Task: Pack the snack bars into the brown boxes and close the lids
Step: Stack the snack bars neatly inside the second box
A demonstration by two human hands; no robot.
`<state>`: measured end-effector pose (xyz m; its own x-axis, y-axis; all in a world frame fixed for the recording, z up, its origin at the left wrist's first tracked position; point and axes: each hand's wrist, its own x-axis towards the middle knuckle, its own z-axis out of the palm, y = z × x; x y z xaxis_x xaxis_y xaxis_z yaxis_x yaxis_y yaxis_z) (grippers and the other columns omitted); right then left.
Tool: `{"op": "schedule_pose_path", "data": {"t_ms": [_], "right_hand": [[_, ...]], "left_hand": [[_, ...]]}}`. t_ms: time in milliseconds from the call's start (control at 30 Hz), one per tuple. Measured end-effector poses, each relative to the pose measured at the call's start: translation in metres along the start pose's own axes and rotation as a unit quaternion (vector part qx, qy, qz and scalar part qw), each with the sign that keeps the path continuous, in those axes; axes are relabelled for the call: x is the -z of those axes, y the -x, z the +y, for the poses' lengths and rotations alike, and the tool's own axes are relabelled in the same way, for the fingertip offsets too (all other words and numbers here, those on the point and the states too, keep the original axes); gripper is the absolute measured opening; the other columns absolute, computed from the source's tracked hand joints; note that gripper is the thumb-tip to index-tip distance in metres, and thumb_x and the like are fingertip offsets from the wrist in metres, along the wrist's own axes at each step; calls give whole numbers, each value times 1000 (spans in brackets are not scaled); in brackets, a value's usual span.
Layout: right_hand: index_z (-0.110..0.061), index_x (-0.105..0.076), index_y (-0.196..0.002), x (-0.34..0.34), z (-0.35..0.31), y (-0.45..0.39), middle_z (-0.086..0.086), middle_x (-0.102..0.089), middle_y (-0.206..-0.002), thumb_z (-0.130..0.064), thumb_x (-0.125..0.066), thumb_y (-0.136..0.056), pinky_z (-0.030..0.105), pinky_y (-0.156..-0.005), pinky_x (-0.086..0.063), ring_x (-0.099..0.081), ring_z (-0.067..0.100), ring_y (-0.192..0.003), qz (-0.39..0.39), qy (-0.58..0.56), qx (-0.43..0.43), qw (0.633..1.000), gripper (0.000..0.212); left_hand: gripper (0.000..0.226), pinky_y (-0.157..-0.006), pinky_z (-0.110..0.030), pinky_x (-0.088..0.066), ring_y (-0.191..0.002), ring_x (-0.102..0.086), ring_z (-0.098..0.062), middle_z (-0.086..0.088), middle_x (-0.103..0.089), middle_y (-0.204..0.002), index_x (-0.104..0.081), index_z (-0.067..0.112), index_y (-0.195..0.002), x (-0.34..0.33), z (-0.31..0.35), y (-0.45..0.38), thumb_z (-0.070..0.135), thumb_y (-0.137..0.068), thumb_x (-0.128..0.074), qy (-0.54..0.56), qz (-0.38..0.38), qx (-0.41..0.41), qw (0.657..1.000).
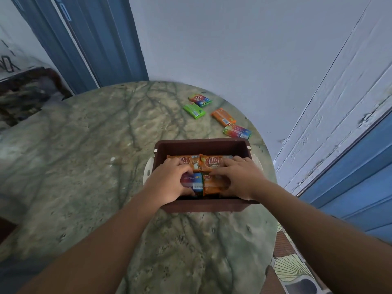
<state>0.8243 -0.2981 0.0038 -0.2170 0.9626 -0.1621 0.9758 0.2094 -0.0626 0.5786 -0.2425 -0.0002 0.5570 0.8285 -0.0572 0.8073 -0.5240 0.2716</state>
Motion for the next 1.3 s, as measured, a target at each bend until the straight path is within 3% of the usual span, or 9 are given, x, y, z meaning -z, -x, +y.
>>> {"op": "schedule_pose_path", "data": {"t_ms": [167,333,533,633,733,867,933,1100,1300], "right_hand": [[-47,-45,-143,0,-1,0,-10,-48,-141,-76,-70,-70,39,-105,-36,-44,18,-126,2,0,-13,1000,82],[-42,-50,-133,-1,-2,-1,-11,-53,-137,-71,-72,-72,38,-101,-39,-49,17,-120,5,-8,-17,1000,71],[-42,-51,-130,0,-2,2,-11,-53,-135,-69,-70,-71,38,-99,-39,-50,17,-119,1,-13,-17,1000,68],[-42,-51,-130,1,-2,2,-12,-53,-136,-71,-67,-72,38,-101,-40,-50,16,-120,-5,-25,-15,1000,67],[-43,-53,-130,1,-2,2,-14,-53,-135,-73,-62,-73,37,-100,-40,-50,14,-119,-4,-34,-18,999,65],[-44,-57,-128,1,-1,2,-15,-56,-131,-73,-57,-77,36,-97,-40,-52,14,-117,5,-48,-17,999,58],[-44,-59,-127,1,-1,2,-14,-57,-129,-70,-55,-80,36,-94,-41,-53,14,-115,12,-50,-18,999,54],[-45,-63,-128,0,-1,2,-16,-63,-123,-64,-41,-87,36,-89,-47,-58,13,-110,40,-83,-31,995,50],[-39,-50,-144,1,0,0,-10,-60,-139,-50,-32,-108,39,-96,-46,-56,17,-122,48,-87,-37,994,41]], "left_hand": [[68,-92,-34,-40,-124,-41,-13,13,-50,-128,-59,41,-126,2,1,-1,64,-67,-84,-19,-30,2,999],[52,-91,-36,-45,-119,-48,-12,15,-56,-123,-65,40,-124,0,-1,0,61,-78,-76,-10,-23,-12,1000],[16,-69,-34,-51,-85,-62,-9,12,-63,-92,-65,31,-102,-1,5,6,39,-93,-54,26,45,-22,998],[17,-66,-40,-52,-74,-62,-11,8,-64,-86,-59,28,-98,4,9,8,37,-97,-45,27,41,8,999],[32,-78,-39,-54,-90,-65,-18,7,-69,-103,-64,29,-122,6,12,5,38,-100,-43,5,23,8,1000],[46,-100,-40,-45,-118,-47,-22,4,-55,-126,-52,31,-143,-6,0,-1,36,-97,-53,-47,60,-19,997],[51,-103,-41,-43,-118,-45,-23,5,-53,-126,-51,31,-142,-10,-4,-2,34,-92,-60,-42,75,-20,996],[75,-105,-36,-37,-123,-43,-17,11,-50,-131,-47,37,-139,-7,-4,-4,65,-75,-74,-48,28,-20,998],[74,-99,-35,-39,-121,-44,-16,11,-48,-132,-47,37,-135,-4,-2,-3,55,-72,-82,-47,13,-10,999]]}}
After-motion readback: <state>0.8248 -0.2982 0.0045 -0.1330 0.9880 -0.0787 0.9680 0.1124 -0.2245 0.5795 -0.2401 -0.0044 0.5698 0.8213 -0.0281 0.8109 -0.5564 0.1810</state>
